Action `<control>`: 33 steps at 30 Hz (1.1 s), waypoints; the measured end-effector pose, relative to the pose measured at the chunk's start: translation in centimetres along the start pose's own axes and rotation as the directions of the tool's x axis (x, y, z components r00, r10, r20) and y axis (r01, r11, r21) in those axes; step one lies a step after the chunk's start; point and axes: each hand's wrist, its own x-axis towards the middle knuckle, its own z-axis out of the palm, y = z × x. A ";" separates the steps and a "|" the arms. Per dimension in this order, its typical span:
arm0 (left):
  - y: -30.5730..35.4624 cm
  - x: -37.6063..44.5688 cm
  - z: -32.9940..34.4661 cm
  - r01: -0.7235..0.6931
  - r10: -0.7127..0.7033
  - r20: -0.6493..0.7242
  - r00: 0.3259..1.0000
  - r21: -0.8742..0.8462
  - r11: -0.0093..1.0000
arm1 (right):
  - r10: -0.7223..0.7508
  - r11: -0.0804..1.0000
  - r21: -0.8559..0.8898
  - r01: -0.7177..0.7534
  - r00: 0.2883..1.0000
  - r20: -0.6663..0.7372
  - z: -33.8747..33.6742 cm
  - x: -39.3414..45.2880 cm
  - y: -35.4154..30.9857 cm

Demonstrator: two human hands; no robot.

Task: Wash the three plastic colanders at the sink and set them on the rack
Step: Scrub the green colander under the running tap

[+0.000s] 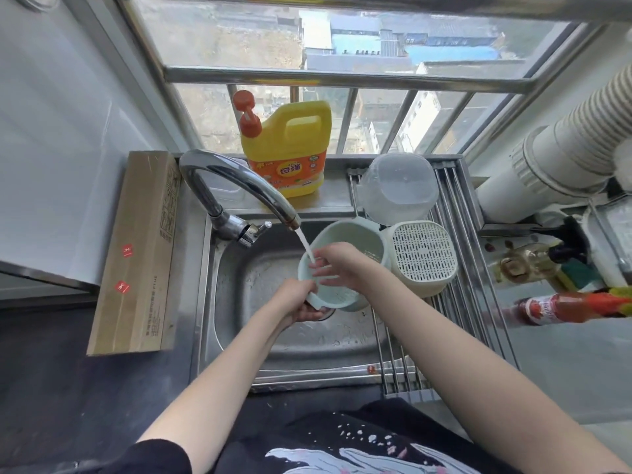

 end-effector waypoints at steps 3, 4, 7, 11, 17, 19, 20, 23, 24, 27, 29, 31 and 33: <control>0.2 -0.8 -1.0 0.071 -0.075 0.017 0.997 0.188 0.980 | -0.003 0.977 -0.211 0.014 0.999 0.053 1.9 0.1 -0.2; 0.1 -0.7 -1.6 0.083 -0.086 0.000 0.996 0.255 0.963 | -0.056 0.965 -0.254 0.062 0.998 0.031 2.3 0.4 -0.3; 0.0 -0.3 -3.4 0.082 -0.051 -0.083 0.995 0.422 0.903 | -0.240 0.870 -0.430 0.239 0.969 0.054 3.0 1.0 -0.9; 0.6 -0.5 -5.6 0.032 0.077 -0.191 0.978 0.509 0.860 | -0.244 0.317 -0.866 0.387 0.916 0.319 2.8 1.5 -1.8; 3.0 -0.4 -7.6 -0.007 0.232 -0.229 0.945 0.698 0.716 | -0.147 -0.514 -0.686 0.515 0.735 0.662 3.1 2.8 -0.8; 3.5 -0.4 -8.1 -0.019 0.278 -0.236 0.931 0.730 0.683 | -0.158 -0.576 -0.683 0.449 0.759 0.632 1.6 5.1 -0.2; 3.6 -0.4 -8.4 -0.031 0.312 -0.245 0.918 0.739 0.673 | -0.145 -0.414 -0.831 0.372 0.874 0.463 1.1 4.4 -0.9; 3.2 -0.3 -8.9 -0.061 0.472 -0.300 0.829 0.791 0.609 | -0.279 -0.469 -0.871 0.149 0.910 0.306 -0.8 5.7 -0.3; 2.9 -0.3 -8.6 -0.073 0.523 -0.307 0.795 0.807 0.586 | -0.309 -0.596 -0.799 0.084 0.894 0.324 -0.8 5.6 0.5; 2.0 0.0 -7.0 -0.157 0.642 -0.280 0.714 0.829 0.536 | -0.219 -0.699 -0.706 0.115 0.905 0.365 0.5 3.4 3.1; 1.8 0.1 -6.1 -0.193 0.692 -0.264 0.671 0.840 0.508 | -0.156 -0.600 -0.762 0.243 0.899 0.410 0.8 3.1 5.7; 1.5 0.1 -5.6 -0.201 0.712 -0.233 0.662 0.861 0.468 | -0.084 -0.337 -0.869 0.361 0.908 0.410 1.1 1.6 7.2; 1.0 0.3 -5.2 -0.210 0.727 -0.239 0.643 0.858 0.468 | -0.180 0.029 -0.899 0.438 0.887 0.426 1.7 0.2 7.2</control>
